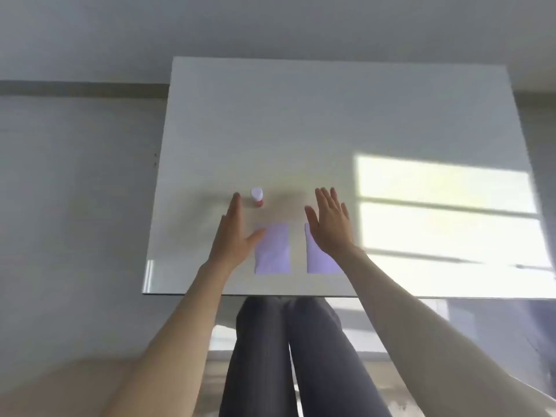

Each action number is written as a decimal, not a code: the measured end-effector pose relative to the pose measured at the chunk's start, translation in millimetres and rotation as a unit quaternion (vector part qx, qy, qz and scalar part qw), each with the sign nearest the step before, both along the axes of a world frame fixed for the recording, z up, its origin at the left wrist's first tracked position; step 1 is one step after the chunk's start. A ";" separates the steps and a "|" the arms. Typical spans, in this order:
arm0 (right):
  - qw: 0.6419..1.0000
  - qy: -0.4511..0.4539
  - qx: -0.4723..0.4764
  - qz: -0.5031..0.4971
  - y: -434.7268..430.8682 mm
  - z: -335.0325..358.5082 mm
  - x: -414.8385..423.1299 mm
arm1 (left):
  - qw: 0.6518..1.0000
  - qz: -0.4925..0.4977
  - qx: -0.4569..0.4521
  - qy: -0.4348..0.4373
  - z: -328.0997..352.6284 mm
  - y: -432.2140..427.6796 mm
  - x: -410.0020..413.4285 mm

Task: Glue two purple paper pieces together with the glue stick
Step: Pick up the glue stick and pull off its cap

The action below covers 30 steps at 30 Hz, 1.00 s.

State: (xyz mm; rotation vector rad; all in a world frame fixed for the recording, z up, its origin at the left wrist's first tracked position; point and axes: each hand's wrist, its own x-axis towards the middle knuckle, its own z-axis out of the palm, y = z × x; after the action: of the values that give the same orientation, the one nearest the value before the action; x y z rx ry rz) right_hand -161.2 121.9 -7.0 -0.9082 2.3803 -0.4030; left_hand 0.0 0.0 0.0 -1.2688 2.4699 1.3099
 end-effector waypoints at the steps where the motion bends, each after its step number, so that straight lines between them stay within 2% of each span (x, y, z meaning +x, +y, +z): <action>1: 0.999 0.013 -0.047 -0.017 -5.8 -9.3 0.9 | 0.999 0.038 0.000 0.030 -10.4 -0.8 -4.6; 7: 0.964 0.058 -0.254 -0.044 -33.4 -46.2 3.2 | 0.970 0.142 -0.053 0.188 -65.7 -6.6 -24.7; 10: 0.937 0.086 -0.335 -0.040 -34.3 -50.1 4.8 | 0.953 0.147 -0.115 0.240 -78.5 -6.3 -26.4; 14: 0.904 0.040 -0.421 -0.063 -19.6 -34.0 20.7 | 0.927 0.104 -0.203 0.298 -78.7 -2.4 -16.8; 18: 0.887 -0.039 -0.449 -0.099 7.5 -14.8 45.6 | 0.904 0.061 -0.273 0.323 -59.7 21.6 8.0; 21: 0.904 -0.059 -0.408 -0.117 22.4 -0.5 60.5 | 0.895 0.047 -0.314 0.314 -41.5 37.3 18.6; 24: 0.918 -0.061 -0.382 -0.084 32.8 10.0 61.0 | 0.888 0.034 -0.346 0.300 -29.0 46.7 20.3; 30: 0.913 -0.137 -0.383 -0.021 46.4 17.1 54.8 | 0.882 0.035 -0.369 0.292 -22.8 53.7 22.7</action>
State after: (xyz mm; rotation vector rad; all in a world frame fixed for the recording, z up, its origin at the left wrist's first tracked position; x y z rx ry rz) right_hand -106.4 168.3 10.1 -1.0275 1.9726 -1.4448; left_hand 22.7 53.7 -22.8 -1.1800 3.6217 0.8453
